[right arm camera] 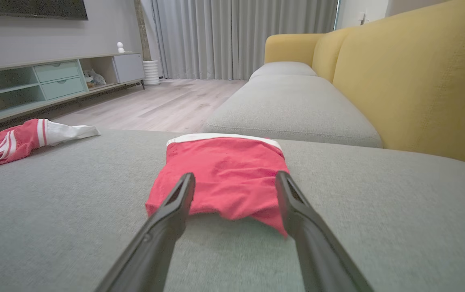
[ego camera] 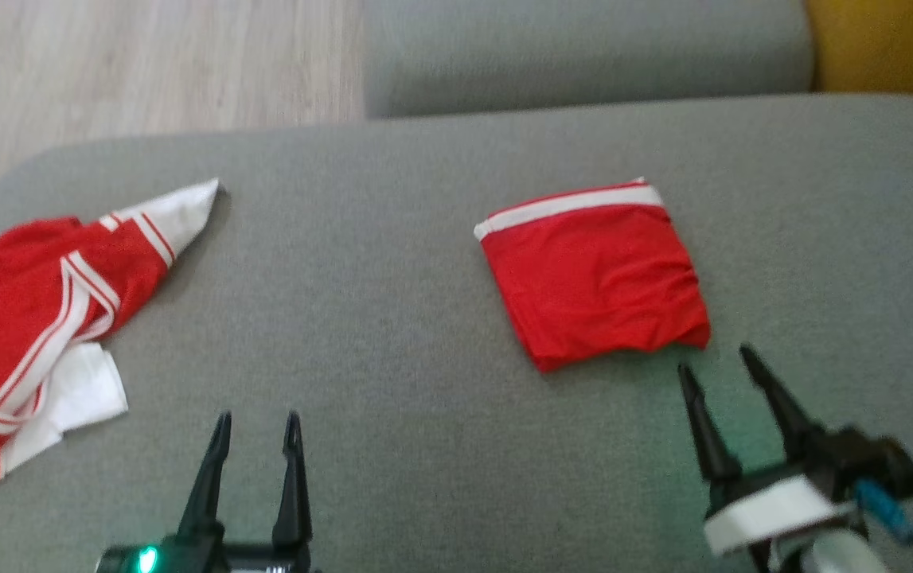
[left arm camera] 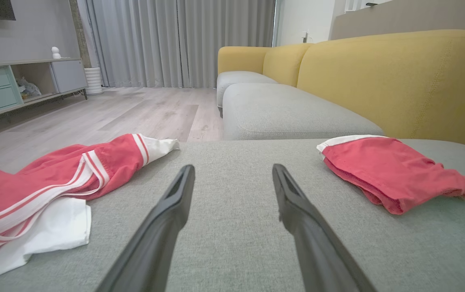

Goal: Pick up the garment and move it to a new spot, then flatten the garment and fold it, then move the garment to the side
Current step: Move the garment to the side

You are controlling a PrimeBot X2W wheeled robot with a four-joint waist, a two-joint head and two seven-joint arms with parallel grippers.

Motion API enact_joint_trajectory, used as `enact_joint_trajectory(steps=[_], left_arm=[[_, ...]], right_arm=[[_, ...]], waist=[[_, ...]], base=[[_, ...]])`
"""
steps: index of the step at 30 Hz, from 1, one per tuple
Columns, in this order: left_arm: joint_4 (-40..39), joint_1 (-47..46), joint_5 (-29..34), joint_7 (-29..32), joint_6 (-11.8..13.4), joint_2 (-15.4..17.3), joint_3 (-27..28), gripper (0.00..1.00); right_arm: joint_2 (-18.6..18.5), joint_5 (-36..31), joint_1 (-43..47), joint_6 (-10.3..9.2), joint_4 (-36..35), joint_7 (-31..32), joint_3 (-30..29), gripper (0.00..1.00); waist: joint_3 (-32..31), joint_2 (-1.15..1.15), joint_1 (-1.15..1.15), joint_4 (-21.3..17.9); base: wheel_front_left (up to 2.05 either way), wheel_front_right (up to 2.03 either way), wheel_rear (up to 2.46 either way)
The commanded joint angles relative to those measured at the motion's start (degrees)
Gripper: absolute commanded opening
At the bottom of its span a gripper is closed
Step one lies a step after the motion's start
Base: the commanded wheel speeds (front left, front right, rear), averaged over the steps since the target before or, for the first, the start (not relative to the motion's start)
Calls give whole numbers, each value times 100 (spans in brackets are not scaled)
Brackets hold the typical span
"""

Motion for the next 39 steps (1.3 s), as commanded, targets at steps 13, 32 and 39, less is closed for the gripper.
enact_joint_trajectory(steps=[13,32,39], left_arm=[[-380,-1291,83,-29,-70,-31,-173,100],[-384,-1777,214,-29,-159,-26,-180,100],[-479,-2186,403,-29,-438,14,-172,100]], right_arm=[[-945,973,-2325,-4,888,1063,85,100],[-1875,2229,-2991,-4,923,2633,329,0],[-2701,2324,-2966,-4,492,2666,-289,0]], waist=[[1435,0,0,286],[2087,0,0,-54],[2765,0,0,-662]], base=[[0,0,0],[0,0,0],[0,0,0]])
